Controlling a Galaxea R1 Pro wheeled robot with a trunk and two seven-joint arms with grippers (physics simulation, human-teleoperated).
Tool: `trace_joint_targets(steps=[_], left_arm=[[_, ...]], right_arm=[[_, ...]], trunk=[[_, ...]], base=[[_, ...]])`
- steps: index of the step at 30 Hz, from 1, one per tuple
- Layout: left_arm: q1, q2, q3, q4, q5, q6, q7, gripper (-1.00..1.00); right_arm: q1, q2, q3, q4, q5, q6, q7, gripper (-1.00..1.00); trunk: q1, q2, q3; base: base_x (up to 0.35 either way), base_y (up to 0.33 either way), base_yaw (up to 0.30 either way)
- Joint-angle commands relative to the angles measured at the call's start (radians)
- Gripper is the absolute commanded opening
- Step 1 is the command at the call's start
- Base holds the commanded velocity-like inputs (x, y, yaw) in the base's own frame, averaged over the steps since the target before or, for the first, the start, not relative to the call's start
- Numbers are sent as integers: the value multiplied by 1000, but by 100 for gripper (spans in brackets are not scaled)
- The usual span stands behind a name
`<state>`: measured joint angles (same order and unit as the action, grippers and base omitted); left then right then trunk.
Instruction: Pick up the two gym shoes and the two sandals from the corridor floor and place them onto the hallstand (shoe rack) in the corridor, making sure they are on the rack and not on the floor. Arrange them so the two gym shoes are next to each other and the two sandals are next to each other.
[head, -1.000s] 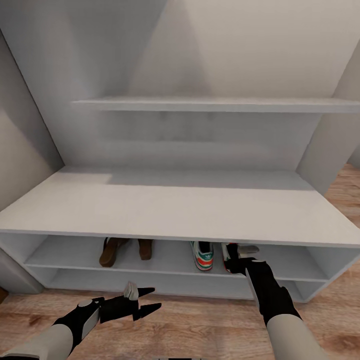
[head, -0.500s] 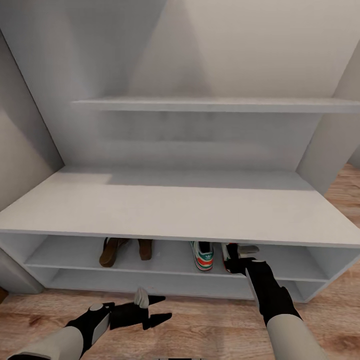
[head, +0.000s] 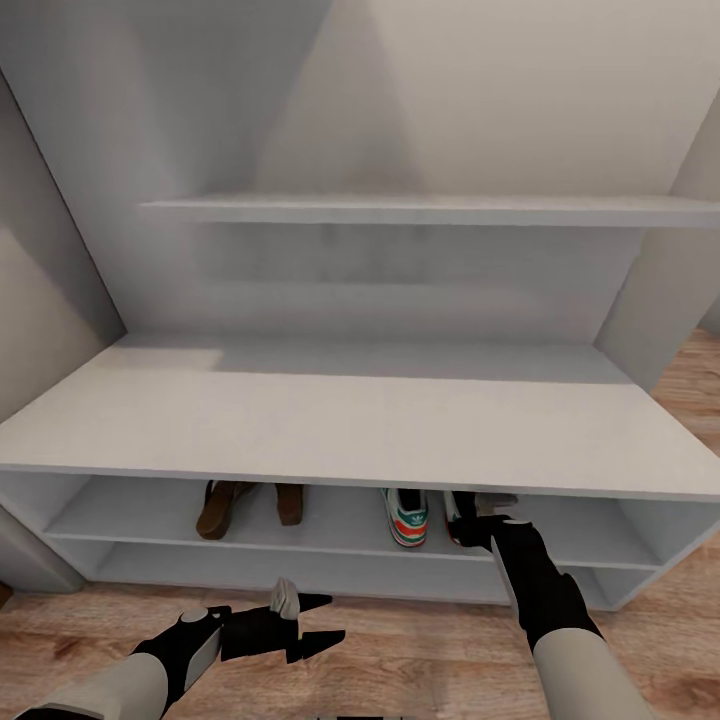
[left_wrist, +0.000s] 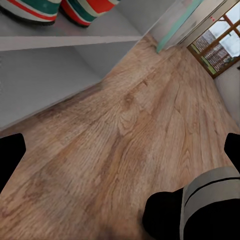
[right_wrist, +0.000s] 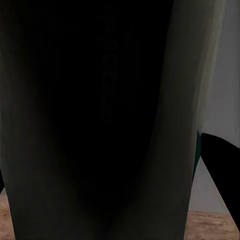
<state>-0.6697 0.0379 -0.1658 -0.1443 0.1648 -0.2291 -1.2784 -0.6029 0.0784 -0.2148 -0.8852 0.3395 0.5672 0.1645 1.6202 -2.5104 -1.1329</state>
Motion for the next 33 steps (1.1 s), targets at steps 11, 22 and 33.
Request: trace_joint_targets(steps=[11, 22, 33], left_arm=[[-1, 0, -8, 1, 9, -6, 0, 100], [-1, 0, -8, 1, 9, -6, 0, 100], [-1, 0, -8, 2, 9, -6, 1, 100]], right_arm=[[0, 1, -5, 5, 6, 3, 9, -100], [0, 1, -5, 5, 6, 3, 9, -100], [0, 1, -5, 5, 6, 3, 9, 100]], trunk=[[0, 0, -1], [0, 0, -1], [0, 0, -1]], base=[[53, 50, 0], [13, 14, 0], [0, 0, 0]])
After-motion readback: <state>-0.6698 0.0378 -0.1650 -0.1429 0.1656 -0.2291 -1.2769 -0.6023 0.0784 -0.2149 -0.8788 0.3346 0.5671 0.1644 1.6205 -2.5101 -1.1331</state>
